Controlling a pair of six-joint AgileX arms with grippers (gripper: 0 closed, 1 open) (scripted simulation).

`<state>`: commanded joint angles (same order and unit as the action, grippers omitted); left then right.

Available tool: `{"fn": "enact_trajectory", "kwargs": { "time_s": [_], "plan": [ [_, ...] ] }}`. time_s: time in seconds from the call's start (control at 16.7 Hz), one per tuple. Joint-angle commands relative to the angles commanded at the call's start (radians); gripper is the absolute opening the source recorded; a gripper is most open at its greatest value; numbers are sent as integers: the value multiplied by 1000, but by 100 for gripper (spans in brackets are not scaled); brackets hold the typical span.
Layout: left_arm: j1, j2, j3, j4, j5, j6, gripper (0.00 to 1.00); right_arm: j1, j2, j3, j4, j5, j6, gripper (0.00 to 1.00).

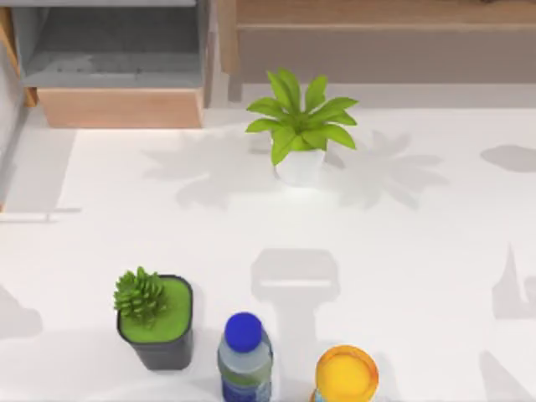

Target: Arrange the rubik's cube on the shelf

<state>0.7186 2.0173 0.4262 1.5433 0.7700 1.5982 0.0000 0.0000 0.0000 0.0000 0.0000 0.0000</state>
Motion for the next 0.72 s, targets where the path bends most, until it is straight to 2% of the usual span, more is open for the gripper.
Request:
{"fn": "enact_trajectory", "kwargs": {
  "time_s": [0.18,0.36,0.72],
  "plan": [
    [14,-1,18,-27,-10,-5,100,0,0,0,0,0,0,100],
    [67,-3,101,-147,-52,-27,100,0,0,0,0,0,0,100],
    [168,2,440,-624,-190,-124,100,0,0,0,0,0,0,100]
  ]
}}
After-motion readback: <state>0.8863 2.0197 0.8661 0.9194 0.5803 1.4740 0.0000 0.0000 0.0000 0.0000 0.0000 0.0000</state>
